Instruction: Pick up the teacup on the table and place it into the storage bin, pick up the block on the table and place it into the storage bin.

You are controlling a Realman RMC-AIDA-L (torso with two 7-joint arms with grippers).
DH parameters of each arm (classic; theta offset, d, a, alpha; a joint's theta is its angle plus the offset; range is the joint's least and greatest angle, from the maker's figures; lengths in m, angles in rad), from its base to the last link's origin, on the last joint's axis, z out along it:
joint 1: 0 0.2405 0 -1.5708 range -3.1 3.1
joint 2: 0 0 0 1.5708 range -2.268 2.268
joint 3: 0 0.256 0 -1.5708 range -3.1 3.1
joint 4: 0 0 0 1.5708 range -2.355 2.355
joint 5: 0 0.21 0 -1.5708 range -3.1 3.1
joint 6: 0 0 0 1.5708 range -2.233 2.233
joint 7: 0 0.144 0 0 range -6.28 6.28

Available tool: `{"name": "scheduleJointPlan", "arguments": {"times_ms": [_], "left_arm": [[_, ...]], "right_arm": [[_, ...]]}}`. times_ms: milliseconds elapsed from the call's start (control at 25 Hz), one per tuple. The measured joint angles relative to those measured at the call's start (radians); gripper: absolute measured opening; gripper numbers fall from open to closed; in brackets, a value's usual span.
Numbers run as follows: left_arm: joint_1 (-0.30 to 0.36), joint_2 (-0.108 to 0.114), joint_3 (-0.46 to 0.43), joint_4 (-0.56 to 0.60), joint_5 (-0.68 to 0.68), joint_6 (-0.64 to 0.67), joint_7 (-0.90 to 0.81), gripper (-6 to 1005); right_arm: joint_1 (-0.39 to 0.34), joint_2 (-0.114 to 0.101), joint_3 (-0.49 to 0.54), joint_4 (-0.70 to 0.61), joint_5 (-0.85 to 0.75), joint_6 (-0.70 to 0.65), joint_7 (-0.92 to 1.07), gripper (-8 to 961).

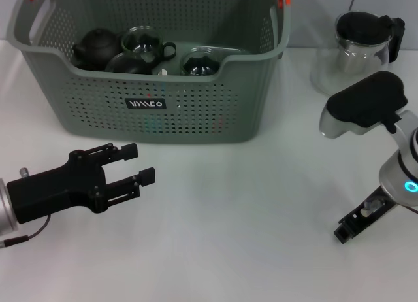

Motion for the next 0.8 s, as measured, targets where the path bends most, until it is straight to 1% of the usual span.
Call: {"name": "scheduleJointPlan", "arguments": {"times_ms": [120,280,360,480,560,600,640,720,800], "left_arm": [[0.000,0.000,0.000,0.000,0.000,0.000,0.000,679],[0.000,0.000,0.000,0.000,0.000,0.000,0.000,680],[0.002,0.000,0.000,0.000,0.000,0.000,0.000,680],[0.004,0.000,-0.005,0.000,0.000,0.001,0.000,680],[0.004,0.001,-0.011,0.000,0.000,0.000,0.000,680],[0.004,0.001,-0.012,0.000,0.000,0.000,0.000,680],[0.004,0.001,-0.012,0.000,0.000,0.000,0.000,680],[0.000,0.001,-0.012,0.000,0.000,0.005,0.000,680],[-0.001,0.002,-0.012,0.000,0.000,0.007,-0.002,681]], "right_arm": [[-0.002,0.000,-0.029,-0.016,0.000,0.002,0.003,442],[-0.007,-0.001,-0.035,-0.052,-0.003,-0.002,0.009,437],[-0.027,-0.002,-0.023,-0.124,-0.007,-0.009,0.011,435],[-0.082,-0.003,0.028,-0.321,0.015,-0.005,-0.005,433],[-0.120,-0.003,0.101,-0.467,0.109,0.018,-0.059,432],[-0.130,-0.003,0.140,-0.512,0.167,0.026,-0.089,432],[-0.133,-0.003,0.198,-0.541,0.264,0.036,-0.135,431],[-0.129,-0.004,0.310,-0.551,0.493,0.064,-0.239,430],[-0.118,-0.005,0.377,-0.523,0.662,0.125,-0.332,431]]}}
